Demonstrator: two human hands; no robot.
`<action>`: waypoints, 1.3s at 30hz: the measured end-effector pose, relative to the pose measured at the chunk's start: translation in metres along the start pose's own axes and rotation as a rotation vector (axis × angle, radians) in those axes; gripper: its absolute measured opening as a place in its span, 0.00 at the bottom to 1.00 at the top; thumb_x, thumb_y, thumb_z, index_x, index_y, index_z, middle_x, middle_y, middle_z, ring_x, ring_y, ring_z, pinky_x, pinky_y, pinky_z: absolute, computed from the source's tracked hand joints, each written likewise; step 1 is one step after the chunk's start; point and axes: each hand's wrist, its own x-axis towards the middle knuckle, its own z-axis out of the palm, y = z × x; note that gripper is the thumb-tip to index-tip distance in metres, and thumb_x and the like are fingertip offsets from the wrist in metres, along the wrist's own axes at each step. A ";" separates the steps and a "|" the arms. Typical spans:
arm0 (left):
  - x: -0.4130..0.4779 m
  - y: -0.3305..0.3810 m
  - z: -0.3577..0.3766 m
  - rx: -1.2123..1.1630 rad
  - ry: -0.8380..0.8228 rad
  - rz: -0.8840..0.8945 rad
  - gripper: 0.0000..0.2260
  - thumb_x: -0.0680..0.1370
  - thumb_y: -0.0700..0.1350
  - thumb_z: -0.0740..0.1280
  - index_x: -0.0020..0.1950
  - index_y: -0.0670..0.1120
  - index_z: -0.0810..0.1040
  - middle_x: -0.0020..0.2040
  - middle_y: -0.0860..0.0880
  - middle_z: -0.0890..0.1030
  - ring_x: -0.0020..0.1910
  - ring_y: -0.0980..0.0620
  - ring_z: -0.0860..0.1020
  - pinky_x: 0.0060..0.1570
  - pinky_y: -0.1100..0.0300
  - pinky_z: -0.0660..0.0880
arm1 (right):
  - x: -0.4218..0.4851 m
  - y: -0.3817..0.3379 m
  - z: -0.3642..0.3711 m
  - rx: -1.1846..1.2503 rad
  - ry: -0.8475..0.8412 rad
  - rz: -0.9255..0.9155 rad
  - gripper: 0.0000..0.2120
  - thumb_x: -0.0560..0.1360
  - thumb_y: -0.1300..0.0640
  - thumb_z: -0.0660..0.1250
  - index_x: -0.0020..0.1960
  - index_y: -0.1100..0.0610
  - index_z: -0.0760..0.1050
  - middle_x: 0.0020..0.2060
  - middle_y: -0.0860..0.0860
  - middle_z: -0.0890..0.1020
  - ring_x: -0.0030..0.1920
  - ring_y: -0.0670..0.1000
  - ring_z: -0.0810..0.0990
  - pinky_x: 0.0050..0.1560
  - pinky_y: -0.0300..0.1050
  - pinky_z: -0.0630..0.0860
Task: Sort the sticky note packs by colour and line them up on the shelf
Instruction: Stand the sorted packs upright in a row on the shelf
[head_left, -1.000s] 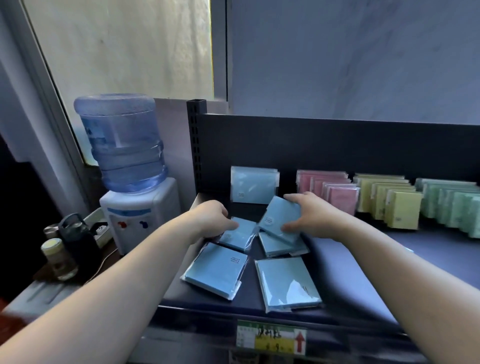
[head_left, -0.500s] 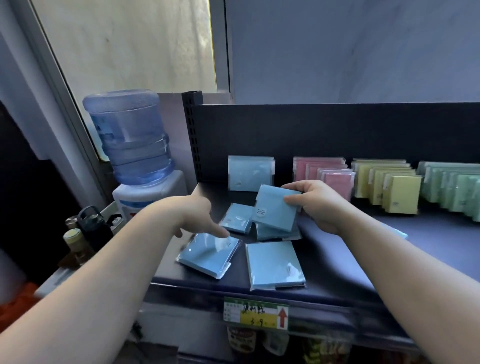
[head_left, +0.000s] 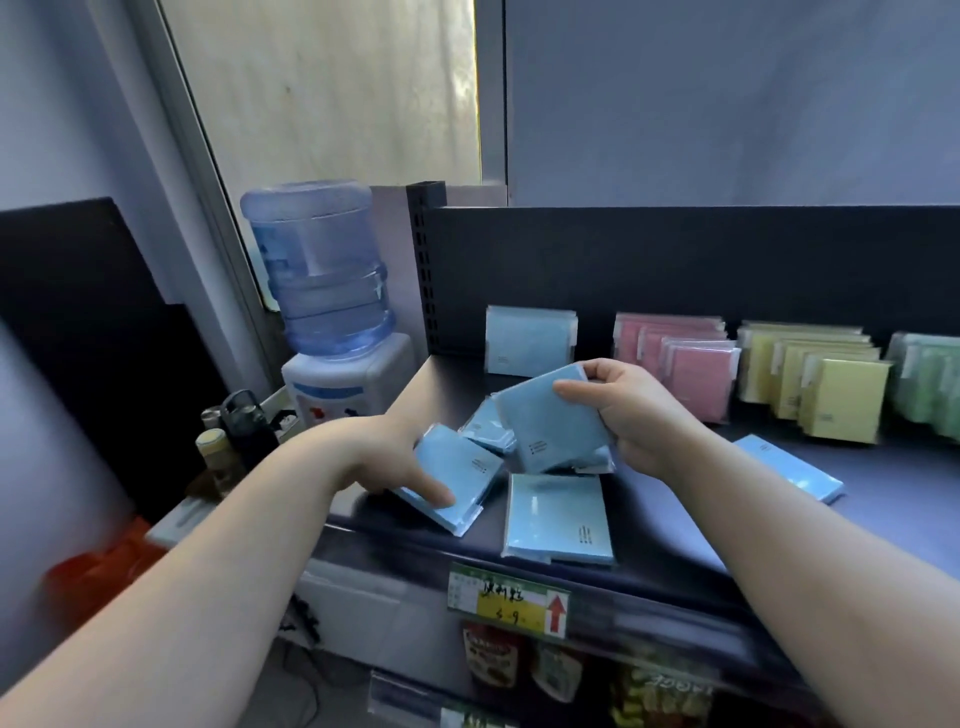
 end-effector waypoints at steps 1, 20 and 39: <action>0.001 -0.003 0.001 -0.152 0.034 0.020 0.27 0.61 0.58 0.77 0.53 0.49 0.73 0.50 0.50 0.80 0.47 0.50 0.80 0.43 0.57 0.77 | -0.001 -0.001 0.000 0.022 -0.004 -0.002 0.02 0.74 0.63 0.69 0.45 0.59 0.76 0.37 0.55 0.82 0.34 0.53 0.81 0.35 0.45 0.78; -0.022 0.051 -0.010 -0.725 0.227 0.486 0.34 0.73 0.32 0.70 0.71 0.55 0.61 0.50 0.48 0.80 0.44 0.55 0.79 0.42 0.63 0.76 | -0.017 -0.008 0.000 -0.132 -0.396 -0.287 0.05 0.74 0.66 0.68 0.46 0.57 0.78 0.51 0.47 0.81 0.47 0.45 0.81 0.50 0.42 0.78; 0.012 0.062 0.008 -1.196 0.290 0.390 0.11 0.78 0.33 0.62 0.49 0.47 0.79 0.40 0.49 0.83 0.42 0.49 0.79 0.53 0.52 0.75 | 0.002 0.008 -0.006 -0.256 0.025 -0.282 0.11 0.75 0.53 0.69 0.54 0.50 0.70 0.43 0.52 0.80 0.43 0.50 0.81 0.45 0.46 0.79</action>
